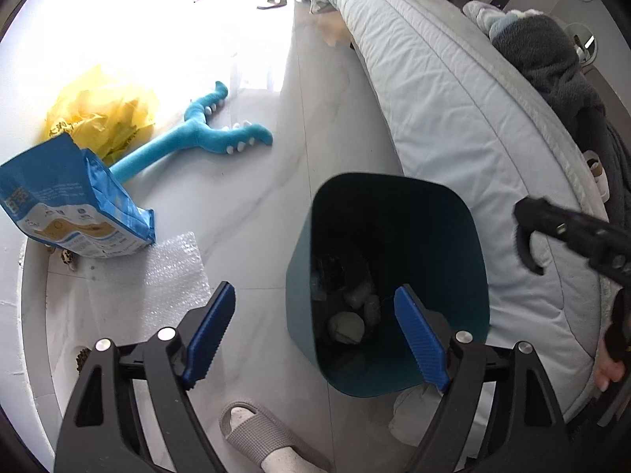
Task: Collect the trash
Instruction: 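Open both tools over the bin to drop the black pieces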
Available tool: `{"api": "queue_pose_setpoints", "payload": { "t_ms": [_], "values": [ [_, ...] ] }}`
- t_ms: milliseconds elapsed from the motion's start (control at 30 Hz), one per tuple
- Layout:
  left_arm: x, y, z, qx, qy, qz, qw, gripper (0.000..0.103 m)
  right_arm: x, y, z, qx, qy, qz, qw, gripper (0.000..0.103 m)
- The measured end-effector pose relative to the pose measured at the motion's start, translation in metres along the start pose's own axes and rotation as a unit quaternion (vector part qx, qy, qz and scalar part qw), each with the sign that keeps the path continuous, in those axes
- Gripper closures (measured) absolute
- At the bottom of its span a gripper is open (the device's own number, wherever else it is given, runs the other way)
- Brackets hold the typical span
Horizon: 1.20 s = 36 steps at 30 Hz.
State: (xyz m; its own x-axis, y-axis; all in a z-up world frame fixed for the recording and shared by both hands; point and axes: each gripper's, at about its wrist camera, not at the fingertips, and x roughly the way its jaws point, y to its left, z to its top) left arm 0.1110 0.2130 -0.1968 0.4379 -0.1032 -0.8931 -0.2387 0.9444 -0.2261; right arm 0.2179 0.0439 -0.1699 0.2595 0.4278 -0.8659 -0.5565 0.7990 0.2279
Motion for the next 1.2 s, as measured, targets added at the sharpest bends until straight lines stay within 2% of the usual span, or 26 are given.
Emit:
{"api": "queue_pose_setpoints", "payload": {
  "t_ms": [300,600,633,667,700,767,867,1000,1200],
  "values": [
    [-0.034,0.013,0.007,0.015,-0.051,-0.007,0.9985,0.016,0.042,0.0,-0.007,0.008,0.046,-0.006,0.999,0.083],
    [-0.07,0.008,0.011,0.053,-0.119,0.001,0.9914,0.016,0.067,-0.006,-0.018,0.017,0.086,-0.025,0.996,0.082],
    [-0.074,0.006,0.012,0.056,-0.127,0.001,0.9904,0.016,0.069,-0.005,-0.02,0.014,0.092,-0.029,0.995,0.076],
    [-0.077,0.005,0.013,0.058,-0.133,-0.001,0.9895,0.016,0.072,-0.005,-0.021,0.012,0.097,-0.03,0.995,0.064],
    [-0.08,0.003,0.013,0.06,-0.14,-0.003,0.9884,0.016,0.074,-0.004,-0.023,0.011,0.101,-0.031,0.994,0.06],
    [-0.088,0.001,0.015,0.062,-0.154,-0.007,0.9861,0.016,0.075,-0.004,-0.026,0.009,0.105,-0.034,0.994,0.059],
    [-0.096,-0.002,0.017,0.062,-0.169,-0.011,0.9836,0.016,0.075,-0.004,-0.026,0.009,0.104,-0.034,0.994,0.058],
    [-0.104,-0.004,0.018,0.061,-0.182,-0.016,0.9812,0.016,0.069,-0.009,-0.029,0.016,0.087,-0.026,0.996,0.05],
    [-0.111,-0.01,0.022,0.054,-0.198,-0.029,0.9783,0.016,0.058,-0.013,-0.027,0.026,0.06,-0.022,0.998,0.05]
  ]
}}
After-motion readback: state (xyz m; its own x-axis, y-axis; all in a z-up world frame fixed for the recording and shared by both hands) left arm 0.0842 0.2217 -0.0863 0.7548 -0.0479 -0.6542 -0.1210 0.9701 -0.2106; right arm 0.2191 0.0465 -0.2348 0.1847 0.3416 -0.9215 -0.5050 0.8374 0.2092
